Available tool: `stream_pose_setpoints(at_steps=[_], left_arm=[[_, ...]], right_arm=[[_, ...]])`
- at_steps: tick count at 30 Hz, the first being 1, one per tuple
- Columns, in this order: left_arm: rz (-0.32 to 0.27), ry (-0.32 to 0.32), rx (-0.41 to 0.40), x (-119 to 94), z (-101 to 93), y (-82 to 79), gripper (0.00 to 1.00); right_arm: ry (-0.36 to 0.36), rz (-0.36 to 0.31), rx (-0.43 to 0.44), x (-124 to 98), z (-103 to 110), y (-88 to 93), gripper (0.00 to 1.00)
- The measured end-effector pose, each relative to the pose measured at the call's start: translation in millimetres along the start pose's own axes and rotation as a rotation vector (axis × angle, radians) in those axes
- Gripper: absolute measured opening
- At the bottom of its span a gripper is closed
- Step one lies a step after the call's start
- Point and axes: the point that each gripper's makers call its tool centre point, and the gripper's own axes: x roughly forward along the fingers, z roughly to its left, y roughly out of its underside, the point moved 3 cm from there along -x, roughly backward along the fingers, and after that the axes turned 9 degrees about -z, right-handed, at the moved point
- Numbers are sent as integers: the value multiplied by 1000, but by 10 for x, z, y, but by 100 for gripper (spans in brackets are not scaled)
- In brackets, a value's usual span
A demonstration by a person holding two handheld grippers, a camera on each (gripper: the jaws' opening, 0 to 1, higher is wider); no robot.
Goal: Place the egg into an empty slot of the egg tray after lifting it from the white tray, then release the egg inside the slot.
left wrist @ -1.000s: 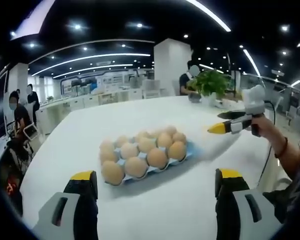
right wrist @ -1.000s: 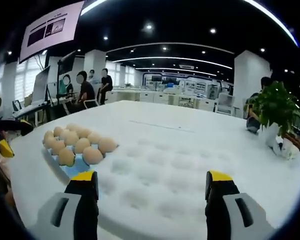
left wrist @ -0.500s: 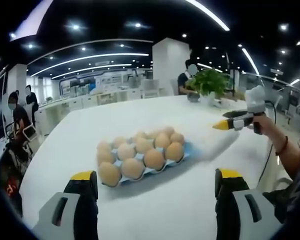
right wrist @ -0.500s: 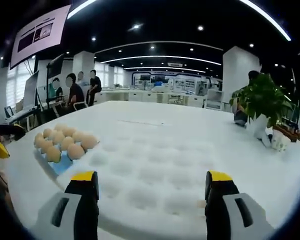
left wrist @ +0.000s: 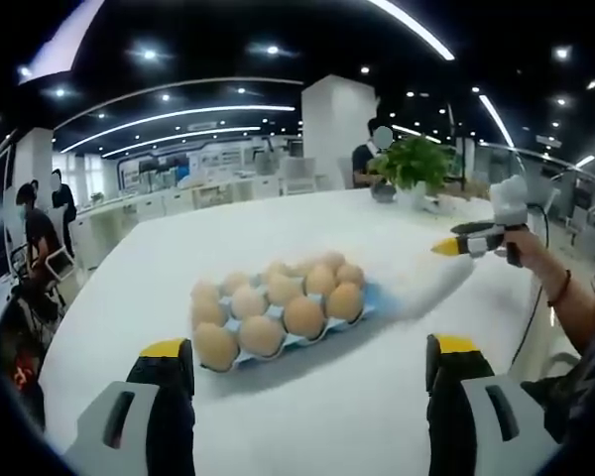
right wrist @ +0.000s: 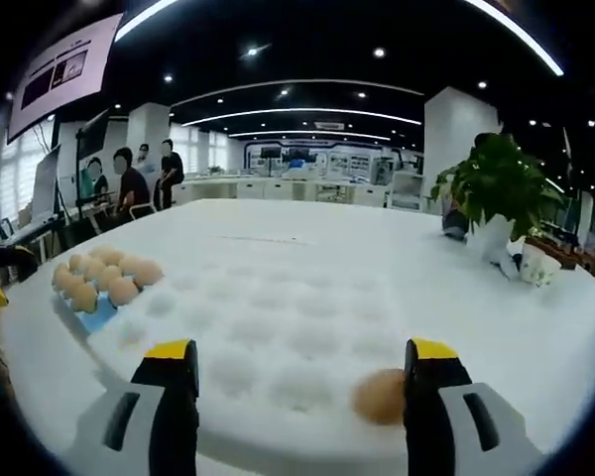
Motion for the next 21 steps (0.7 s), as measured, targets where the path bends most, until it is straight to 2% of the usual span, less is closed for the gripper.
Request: stream_pose_setpoints(at_steps=[7,9,11,17,21], left_arm=[[1,-8,-3,-18,13,7,99],[3,-11,-3,-17,19,14,99],[5,-10,-2,-10,17,19,99],[7,0,-2,12,-8,22,99],[1,0,-2,16,-14,5,99]], right_arm=[[25,30,31,-50,-156,143,86],[42,0,68,-57,-203,127,85],[41,8,74,-61,-225,146,83],[63,-15,102,-68,-309,176,63],[80,-32,98,-86,-372,189,44]])
